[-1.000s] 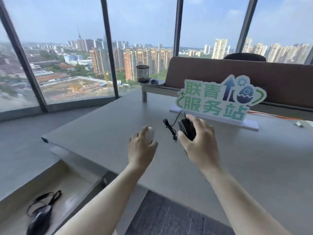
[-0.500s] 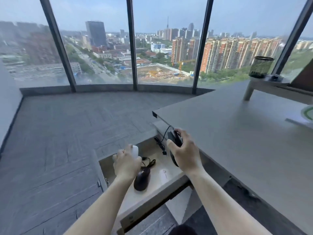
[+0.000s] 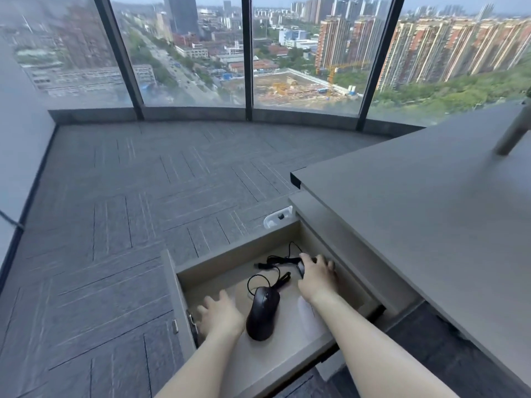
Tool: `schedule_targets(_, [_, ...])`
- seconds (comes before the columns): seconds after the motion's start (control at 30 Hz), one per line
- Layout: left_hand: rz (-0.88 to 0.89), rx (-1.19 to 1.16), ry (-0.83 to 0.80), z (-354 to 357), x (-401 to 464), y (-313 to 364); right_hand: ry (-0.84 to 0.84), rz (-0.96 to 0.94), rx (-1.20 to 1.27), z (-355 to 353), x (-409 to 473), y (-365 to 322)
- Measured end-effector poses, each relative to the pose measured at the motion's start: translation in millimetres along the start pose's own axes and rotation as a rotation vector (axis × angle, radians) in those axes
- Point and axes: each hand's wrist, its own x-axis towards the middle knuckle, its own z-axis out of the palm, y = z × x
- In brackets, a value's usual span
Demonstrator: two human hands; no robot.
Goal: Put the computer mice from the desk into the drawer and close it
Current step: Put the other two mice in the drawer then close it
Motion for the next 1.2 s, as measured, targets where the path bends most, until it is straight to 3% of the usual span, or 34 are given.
schedule_targets(0.17, [0.023, -0.019, -0.037, -1, -1, 1, -0.080, 0.019, -0.059, 7, 7, 14])
schedule_targets(0.3, [0.082, -0.044, 0.024, -19, -12, 10, -0.022, -0.043, -0.072, 3, -14, 8])
schedule_targets(0.6, [0.347, -0.420, 0.272, -67, -64, -10, 0.089, -0.386, 0.202, -7, -151, -48])
schedule_targets(0.77, [0.297, -0.624, 0.326, -72, -86, -67, 0.113, -0.448, 0.298, 8, -214, -52])
schedule_targets(0.93, [0.129, -0.805, 0.148, -56, -102, -108, 0.014, -0.410, 0.304, 24, -252, -49])
schedule_targets(1.07, [0.086, -1.044, -0.074, -41, -112, -116, -0.036, -0.375, 0.281, 37, -272, -52])
schedule_targets(1.2, [0.087, -1.178, -0.140, -36, -117, -114, -0.028, -0.337, 0.268, 49, -275, -55])
